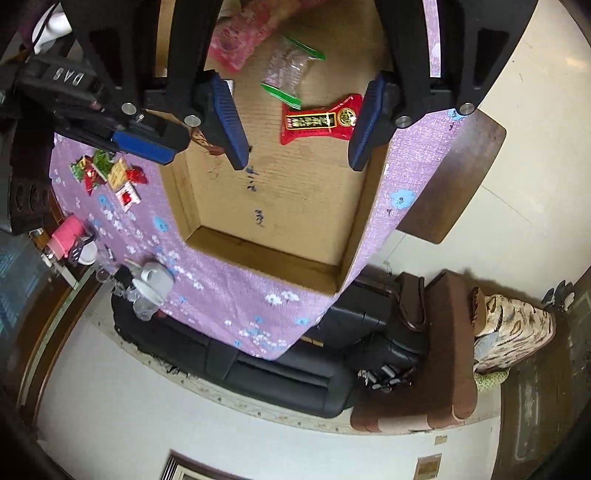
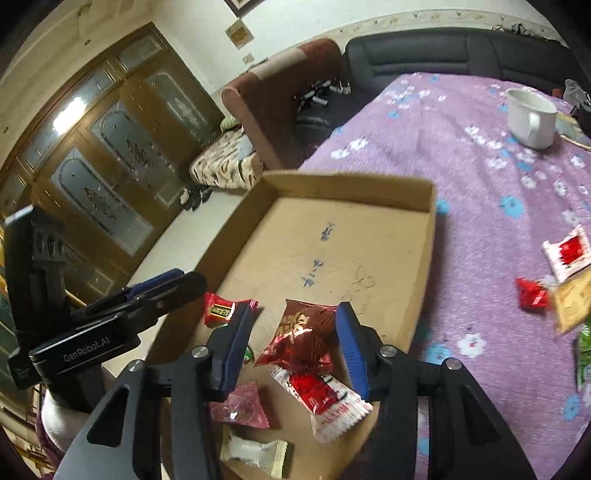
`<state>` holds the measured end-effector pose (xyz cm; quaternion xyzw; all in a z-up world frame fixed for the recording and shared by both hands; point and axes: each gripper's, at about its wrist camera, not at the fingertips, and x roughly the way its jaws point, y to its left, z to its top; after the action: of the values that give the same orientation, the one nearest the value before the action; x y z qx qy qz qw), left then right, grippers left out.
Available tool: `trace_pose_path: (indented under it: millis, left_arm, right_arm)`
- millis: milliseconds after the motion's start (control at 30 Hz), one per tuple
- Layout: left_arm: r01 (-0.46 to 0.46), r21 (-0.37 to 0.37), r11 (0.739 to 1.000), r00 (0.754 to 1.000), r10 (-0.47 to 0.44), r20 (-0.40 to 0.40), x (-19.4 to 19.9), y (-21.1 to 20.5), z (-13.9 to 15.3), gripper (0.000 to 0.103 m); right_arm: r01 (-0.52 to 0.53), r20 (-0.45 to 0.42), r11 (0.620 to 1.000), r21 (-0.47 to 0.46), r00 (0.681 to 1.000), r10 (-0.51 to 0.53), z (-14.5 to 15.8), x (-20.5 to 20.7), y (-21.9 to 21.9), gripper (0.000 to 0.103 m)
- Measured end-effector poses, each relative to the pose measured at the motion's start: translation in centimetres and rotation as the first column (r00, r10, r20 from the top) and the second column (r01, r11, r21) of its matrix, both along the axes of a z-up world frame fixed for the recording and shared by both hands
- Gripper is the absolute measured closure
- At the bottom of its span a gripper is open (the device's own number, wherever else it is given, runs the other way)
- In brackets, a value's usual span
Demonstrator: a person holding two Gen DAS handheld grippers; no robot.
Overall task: Organize snacks
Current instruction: 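Release both snacks into the cardboard tray, then grasp a red wrapped candy with the left gripper while the right grasps a green packet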
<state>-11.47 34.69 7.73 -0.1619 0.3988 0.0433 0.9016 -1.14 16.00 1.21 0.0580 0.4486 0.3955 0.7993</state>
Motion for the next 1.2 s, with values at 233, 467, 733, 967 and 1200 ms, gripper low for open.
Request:
trace_pose_path:
  millis: [233, 467, 733, 967, 1200]
  left_arm:
    - [0.024, 0.001, 1.000, 0.998, -0.024, 0.050, -1.9, -2.5, 1.2, 0.039]
    - [0.036, -0.039, 0.999, 0.996, -0.032, 0.082, -4.4, -4.2, 1.9, 0.035]
    - [0.046, -0.051, 0.998, 0.994, -0.040, 0.098, -5.4, -5.3, 2.6, 0.035]
    - [0.089, -0.067, 0.994, 0.992, -0.082, 0.100, -5.0, -7.3, 2.5, 0.032]
    - [0.206, -0.090, 0.974, 0.977, -0.200, 0.070, -2.9, -11.2, 1.7, 0.032]
  right_arm:
    - [0.128, 0.086, 0.984, -0.120, 0.989, -0.118, 0.3, -0.4, -2.6, 0.056]
    - [0.129, 0.003, 0.977, -0.167, 0.991, -0.130, -2.8, -0.4, -2.8, 0.093]
    - [0.131, -0.021, 0.978, -0.159, 0.990, -0.136, -3.1, -1.7, -4.4, 0.093]
    - [0.123, -0.054, 0.992, -0.039, 0.991, -0.125, -1.7, -2.8, -9.2, 0.087]
    - [0.335, 0.069, 0.940, -0.056, 0.941, -0.331, -0.4, -1.4, -20.0, 0.069]
